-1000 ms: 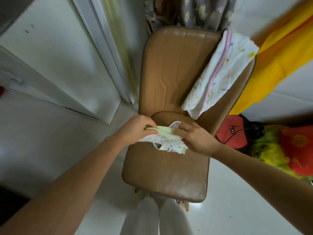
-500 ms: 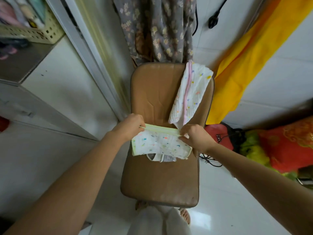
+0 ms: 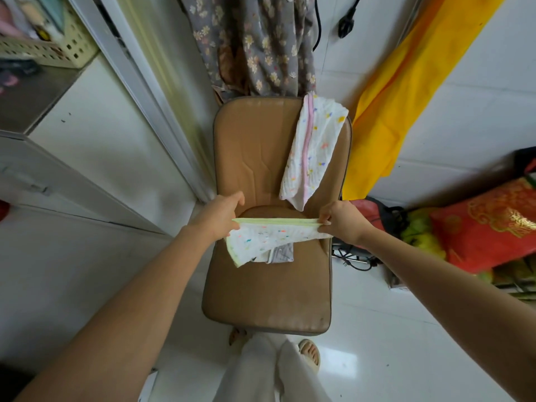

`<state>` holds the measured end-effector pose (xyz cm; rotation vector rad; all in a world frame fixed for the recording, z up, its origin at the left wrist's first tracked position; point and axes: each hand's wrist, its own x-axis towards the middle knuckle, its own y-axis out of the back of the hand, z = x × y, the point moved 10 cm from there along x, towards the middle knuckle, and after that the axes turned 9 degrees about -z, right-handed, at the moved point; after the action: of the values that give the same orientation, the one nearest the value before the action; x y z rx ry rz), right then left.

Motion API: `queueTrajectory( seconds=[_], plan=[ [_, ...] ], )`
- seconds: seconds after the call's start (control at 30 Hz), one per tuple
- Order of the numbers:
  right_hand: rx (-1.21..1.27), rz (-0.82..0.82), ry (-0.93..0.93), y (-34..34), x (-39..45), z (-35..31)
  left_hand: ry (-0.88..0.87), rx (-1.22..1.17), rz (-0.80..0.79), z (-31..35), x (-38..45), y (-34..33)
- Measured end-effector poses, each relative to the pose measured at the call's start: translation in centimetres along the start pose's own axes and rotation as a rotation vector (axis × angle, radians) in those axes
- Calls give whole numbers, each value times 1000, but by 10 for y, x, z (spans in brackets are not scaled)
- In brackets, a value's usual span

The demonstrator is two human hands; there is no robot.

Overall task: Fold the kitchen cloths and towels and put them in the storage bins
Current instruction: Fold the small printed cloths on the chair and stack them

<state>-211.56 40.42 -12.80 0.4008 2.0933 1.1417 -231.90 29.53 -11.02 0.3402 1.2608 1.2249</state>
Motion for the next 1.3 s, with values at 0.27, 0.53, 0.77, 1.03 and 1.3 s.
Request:
queueTrajectory(
  seconds=[0.27, 0.53, 0.77, 1.03, 1.3],
  plan=[
    [134, -812, 61, -97, -41, -27, 193, -15, -778, -24, -40, -120],
    [201, -622, -3, -146, 0, -5, 155, 109, -555, -61, 1, -174],
    [243, -265, -197, -232, 81, 64, 219, -49, -170, -107, 79, -227],
    [316, 190, -206, -225, 129, 91, 100, -79, 197, -126, 129, -213],
    [-67, 286, 85, -217, 105, 58, -99, 39, 281, -112, 117, -207]
  ],
)
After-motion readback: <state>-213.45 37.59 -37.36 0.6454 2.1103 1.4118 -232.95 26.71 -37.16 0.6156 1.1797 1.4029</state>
